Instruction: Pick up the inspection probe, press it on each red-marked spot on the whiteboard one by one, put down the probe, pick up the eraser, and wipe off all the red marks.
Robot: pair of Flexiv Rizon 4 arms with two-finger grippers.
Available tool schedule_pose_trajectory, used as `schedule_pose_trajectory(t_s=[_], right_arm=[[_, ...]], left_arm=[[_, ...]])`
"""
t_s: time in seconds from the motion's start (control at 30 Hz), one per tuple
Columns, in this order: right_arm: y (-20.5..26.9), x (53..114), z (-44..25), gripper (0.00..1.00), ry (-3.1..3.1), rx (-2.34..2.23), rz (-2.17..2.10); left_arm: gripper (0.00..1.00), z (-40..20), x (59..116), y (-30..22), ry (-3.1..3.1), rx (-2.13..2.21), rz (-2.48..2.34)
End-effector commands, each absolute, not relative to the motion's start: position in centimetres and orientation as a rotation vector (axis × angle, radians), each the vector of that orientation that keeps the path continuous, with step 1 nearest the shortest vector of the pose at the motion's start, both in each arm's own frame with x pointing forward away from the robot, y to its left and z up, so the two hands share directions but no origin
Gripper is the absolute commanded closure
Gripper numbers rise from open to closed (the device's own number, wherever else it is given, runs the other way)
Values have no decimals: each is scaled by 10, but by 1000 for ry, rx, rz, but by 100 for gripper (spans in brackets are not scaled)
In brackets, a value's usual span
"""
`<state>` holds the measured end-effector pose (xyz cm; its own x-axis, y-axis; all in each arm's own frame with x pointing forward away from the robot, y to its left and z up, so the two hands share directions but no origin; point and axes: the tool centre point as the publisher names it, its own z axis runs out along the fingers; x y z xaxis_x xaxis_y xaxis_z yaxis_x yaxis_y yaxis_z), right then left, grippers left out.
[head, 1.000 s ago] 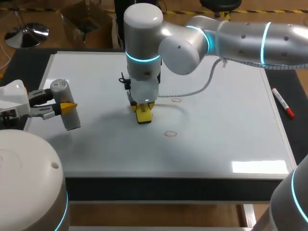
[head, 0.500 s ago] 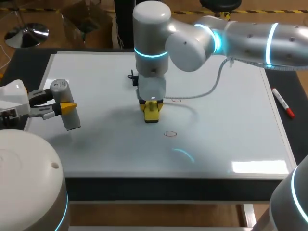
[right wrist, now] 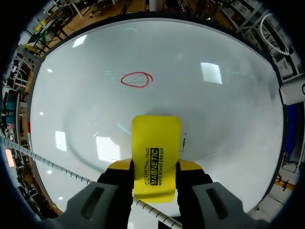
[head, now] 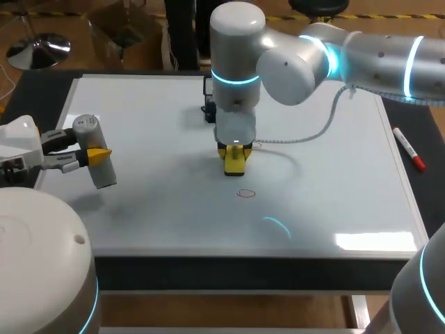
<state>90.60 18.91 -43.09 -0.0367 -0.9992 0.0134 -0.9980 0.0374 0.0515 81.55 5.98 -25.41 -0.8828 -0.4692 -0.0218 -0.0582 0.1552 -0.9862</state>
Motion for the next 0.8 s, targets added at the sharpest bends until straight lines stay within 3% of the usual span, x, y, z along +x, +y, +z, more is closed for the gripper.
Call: schedule_pose_trajectory(t_s=[0.03,0.8], right_arm=[[166,901,-413,100,-2256,2152,-30],[-29,894,-374,100,-2604,1705,11]], left_arm=[[100,-253,815,60,2114,-506,-1782],[100,-253,815,60,2114,-506,-1782]])
